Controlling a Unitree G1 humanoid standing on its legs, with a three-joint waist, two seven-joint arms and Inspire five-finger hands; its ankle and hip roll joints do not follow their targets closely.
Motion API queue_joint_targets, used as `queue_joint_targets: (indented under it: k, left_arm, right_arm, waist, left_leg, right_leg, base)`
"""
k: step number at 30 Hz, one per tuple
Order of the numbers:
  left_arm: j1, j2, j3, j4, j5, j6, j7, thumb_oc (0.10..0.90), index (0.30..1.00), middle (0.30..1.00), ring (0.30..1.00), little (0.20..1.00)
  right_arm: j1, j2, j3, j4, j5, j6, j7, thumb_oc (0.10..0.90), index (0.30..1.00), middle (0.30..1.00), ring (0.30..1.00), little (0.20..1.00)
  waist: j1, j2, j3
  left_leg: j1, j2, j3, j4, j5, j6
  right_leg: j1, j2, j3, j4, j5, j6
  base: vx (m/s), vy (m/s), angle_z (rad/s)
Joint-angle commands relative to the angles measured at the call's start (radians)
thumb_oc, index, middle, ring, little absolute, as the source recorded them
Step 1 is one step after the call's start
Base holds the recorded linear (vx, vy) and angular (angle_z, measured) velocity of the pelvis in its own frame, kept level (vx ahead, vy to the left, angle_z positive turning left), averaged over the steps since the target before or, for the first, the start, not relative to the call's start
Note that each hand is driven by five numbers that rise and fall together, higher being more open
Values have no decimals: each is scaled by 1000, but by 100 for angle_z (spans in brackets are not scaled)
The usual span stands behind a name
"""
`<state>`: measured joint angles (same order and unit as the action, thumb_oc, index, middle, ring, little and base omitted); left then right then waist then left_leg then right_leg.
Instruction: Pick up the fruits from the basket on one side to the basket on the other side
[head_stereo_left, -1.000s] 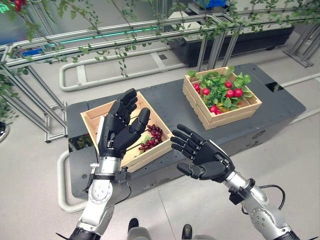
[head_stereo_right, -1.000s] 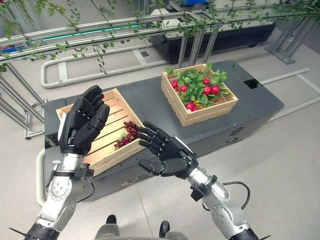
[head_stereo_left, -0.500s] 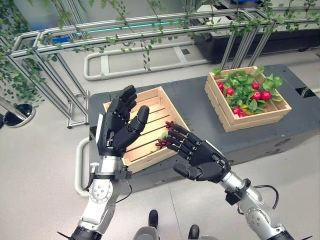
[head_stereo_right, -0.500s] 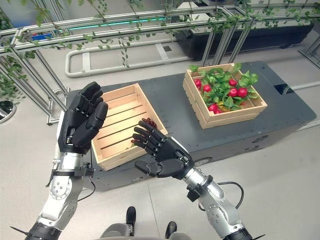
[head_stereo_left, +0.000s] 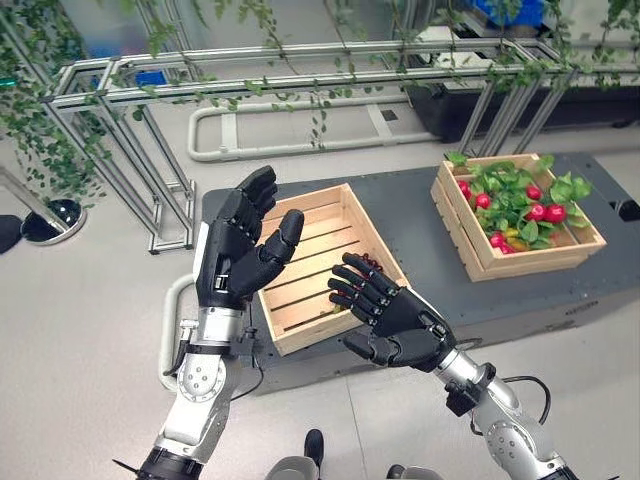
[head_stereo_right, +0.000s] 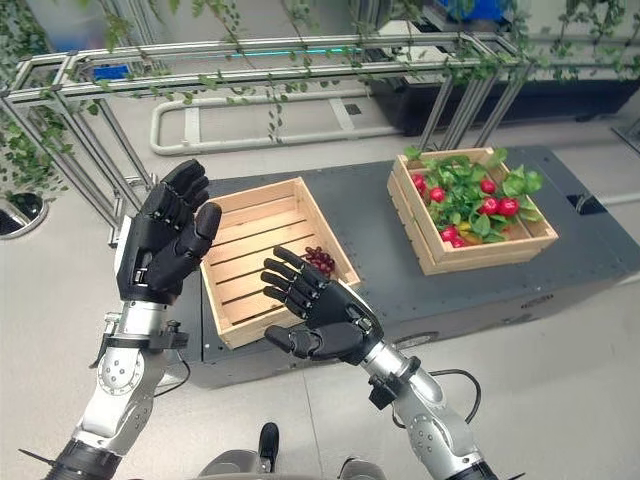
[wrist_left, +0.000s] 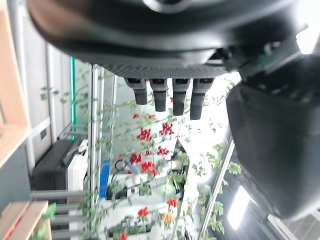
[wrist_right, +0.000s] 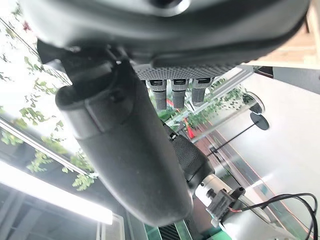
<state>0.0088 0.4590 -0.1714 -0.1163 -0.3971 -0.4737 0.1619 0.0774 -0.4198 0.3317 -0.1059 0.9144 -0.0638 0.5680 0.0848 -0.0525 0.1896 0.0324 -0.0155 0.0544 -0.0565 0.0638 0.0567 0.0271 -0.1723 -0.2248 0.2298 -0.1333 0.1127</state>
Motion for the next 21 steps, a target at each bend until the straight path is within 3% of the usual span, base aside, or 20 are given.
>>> queue_joint_targets:
  k: [1, 3, 5, 8, 13, 18, 21]
  left_arm:
    - [-96, 33, -8, -46, 106, -79, 50, 800, 900, 900, 900, 900]
    - [-106, 33, -19, -50, 131, -77, 64, 800, 900, 900, 900, 900]
    - [-105, 36, -20, -41, 138, -79, 65, 800, 900, 900, 900, 900]
    - [-95, 56, -9, -38, 158, -74, 73, 800, 900, 900, 900, 900]
    - [-62, 83, 3, -12, 259, -39, 94, 800, 900, 900, 900, 900]
    - [-131, 120, -26, 82, 372, -40, 150, 800, 900, 900, 900, 900]
    - [-188, 151, -55, 156, 470, -23, 215, 800, 900, 900, 900, 900]
  right_arm:
    - [-67, 32, 21, -82, 42, -108, 22, 800, 900, 900, 900, 900]
    - [-91, 35, 26, -89, 45, -104, 2, 800, 900, 900, 900, 900]
    - [-100, 38, 33, -99, 45, -102, -12, 800, 900, 900, 900, 900]
    - [-93, 34, 27, -112, 67, -91, 0, 800, 900, 900, 900, 900]
    - [-31, -7, -29, -150, 83, -12, 50, 800, 900, 900, 900, 900]
    - [-54, -36, -55, -120, 95, -13, 41, 800, 900, 900, 900, 900]
    - [-75, -32, -47, -87, 76, -29, 25, 800, 900, 900, 900, 900]
  waist:
    - [-1, -30, -57]
    - [-4, -44, -41]
    - [-10, -54, -30]
    - [-21, -64, -20]
    - [-60, -48, -27]
    - [-86, -25, -4]
    - [-103, -5, 9]
  left_leg:
    - [-58, 1, -23, 41, -60, -36]
    - [-65, 0, -22, 57, -84, -34]
    - [-60, 10, -27, 77, -113, -33]
    - [-43, 47, -33, 95, -130, -38]
    - [-4, 153, -28, 29, -49, -87]
    - [-57, 191, -18, 21, 4, -117]
    - [-82, 188, -23, 6, 21, -125]
  right_leg:
    - [-63, -18, 82, -163, 207, 23]
    - [-82, -37, 132, -250, 292, 45]
    - [-103, -50, 177, -289, 330, 58]
    - [-108, -39, 185, -267, 310, 63]
    - [-72, 52, 146, -217, 196, 8]
    - [-108, 78, 108, -213, 193, -17]
    - [-128, 82, 98, -208, 183, -23]
  base:
    - [-31, -190, 22]
    - [6, -296, 21]
    - [85, -383, 26]
    - [142, -402, 45]
    - [182, -350, 41]
    - [-12, -138, 22]
    - [-44, 58, 24]
